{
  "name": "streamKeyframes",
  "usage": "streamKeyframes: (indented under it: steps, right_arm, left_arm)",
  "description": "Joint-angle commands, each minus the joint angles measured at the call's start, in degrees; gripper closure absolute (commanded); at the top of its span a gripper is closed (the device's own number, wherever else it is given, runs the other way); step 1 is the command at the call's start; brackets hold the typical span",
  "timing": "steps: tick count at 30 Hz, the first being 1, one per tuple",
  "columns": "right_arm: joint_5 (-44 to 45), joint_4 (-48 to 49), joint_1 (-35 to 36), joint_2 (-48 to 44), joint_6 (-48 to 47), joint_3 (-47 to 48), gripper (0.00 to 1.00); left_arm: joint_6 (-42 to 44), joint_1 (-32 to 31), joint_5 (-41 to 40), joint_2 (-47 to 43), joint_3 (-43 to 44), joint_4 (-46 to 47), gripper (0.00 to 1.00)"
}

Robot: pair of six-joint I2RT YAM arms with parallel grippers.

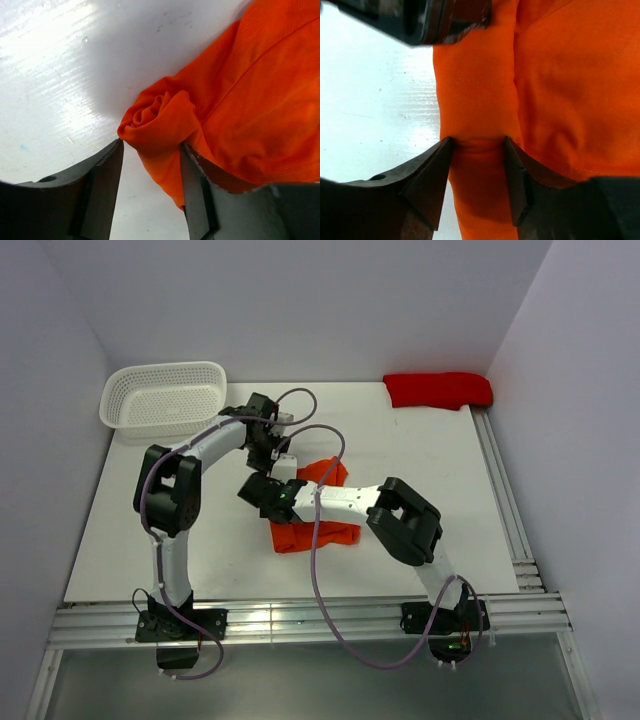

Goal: Roll the t-shirts
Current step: Roll the tshirt

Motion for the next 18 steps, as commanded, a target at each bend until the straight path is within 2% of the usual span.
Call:
streamKeyframes:
  steps: [1, 5, 11, 18]
  right_arm:
    - [-2.3, -3.1, 0.5, 0.1, 0.9, -1.8, 0.45]
    - [-3.5, -1.0, 0.1, -1.5, 0.5, -3.1, 0.41]
    - [-6.6, 3.1, -0.8, -2.6, -0.8, -5.1, 0.39]
    - [-8.4, 3.9, -1.2, -1.8, -2.5, -4.1, 0.36]
  left_arm:
    - [0.7, 0.0, 2.5, 0.3, 3.8, -0.2, 0.45]
    - [1.0, 0.3, 4.6, 1.3, 6.3, -1.6, 0.42]
    - [1.5, 0.5, 4.3, 2.3, 6.2, -2.3, 0.48]
    - [1.5, 0.5, 4.3, 3.5, 6.6, -3.0, 0.48]
